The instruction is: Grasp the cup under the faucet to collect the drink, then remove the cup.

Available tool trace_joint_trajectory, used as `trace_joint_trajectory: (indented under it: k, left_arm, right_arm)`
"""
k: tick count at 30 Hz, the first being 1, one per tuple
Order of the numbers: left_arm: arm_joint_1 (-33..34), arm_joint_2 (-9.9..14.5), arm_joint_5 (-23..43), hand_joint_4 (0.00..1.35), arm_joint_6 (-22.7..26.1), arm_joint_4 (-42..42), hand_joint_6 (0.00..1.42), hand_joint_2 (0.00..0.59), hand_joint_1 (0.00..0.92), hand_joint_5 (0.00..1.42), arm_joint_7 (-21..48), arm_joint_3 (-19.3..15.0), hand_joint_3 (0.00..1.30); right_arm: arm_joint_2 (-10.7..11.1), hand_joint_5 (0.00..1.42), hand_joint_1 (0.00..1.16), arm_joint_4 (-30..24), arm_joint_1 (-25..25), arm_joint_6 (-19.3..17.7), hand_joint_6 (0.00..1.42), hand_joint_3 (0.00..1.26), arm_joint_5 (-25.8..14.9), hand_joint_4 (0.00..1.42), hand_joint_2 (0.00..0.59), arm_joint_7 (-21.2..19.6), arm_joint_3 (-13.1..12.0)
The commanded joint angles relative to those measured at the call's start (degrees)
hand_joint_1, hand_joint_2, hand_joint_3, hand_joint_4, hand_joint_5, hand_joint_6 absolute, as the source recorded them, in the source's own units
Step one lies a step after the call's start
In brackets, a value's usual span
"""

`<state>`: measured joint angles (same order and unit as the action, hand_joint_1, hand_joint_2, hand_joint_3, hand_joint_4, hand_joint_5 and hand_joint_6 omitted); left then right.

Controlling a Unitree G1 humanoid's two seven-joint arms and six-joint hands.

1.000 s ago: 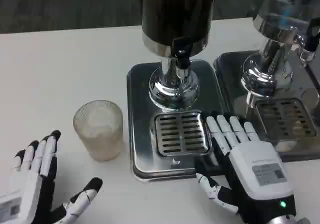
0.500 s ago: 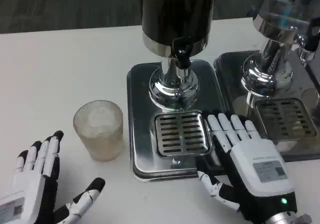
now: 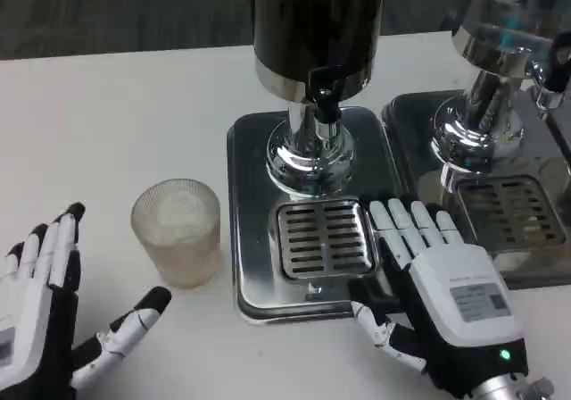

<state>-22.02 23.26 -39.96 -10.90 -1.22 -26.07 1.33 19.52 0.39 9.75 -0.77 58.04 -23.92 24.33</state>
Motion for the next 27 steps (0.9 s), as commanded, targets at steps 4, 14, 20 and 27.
trace_joint_trajectory:
  k: [4,14,20,27]
  left_arm:
    - [6.2,0.4,6.6,0.00,-4.7,-8.2,0.00,0.004,0.000,0.00,0.2,-2.2,0.00]
    - [14.8,-1.4,10.4,0.00,-11.8,-25.0,0.00,0.000,0.000,0.00,-0.9,-0.7,0.00]
    - [21.9,-0.4,11.2,0.00,-19.2,-38.0,0.00,0.000,0.000,0.00,-0.3,2.4,0.00]
    - [26.6,0.0,8.9,0.00,-20.9,-43.4,0.00,0.000,0.014,0.00,-2.6,5.7,0.00]
  right_arm:
    - [-0.7,0.00,0.31,0.2,0.2,1.2,0.00,0.00,0.3,0.00,0.490,-0.1,0.1]
    - [-0.5,0.00,0.31,0.2,-0.5,1.3,0.00,0.00,0.0,0.00,0.490,0.4,-0.2]
    - [-0.7,0.00,0.31,-0.5,-0.1,2.0,0.00,0.00,0.2,0.00,0.490,0.6,-0.1]
    - [-1.3,0.00,0.31,-1.0,0.7,2.9,0.00,0.00,0.3,0.00,0.492,0.0,-0.1]
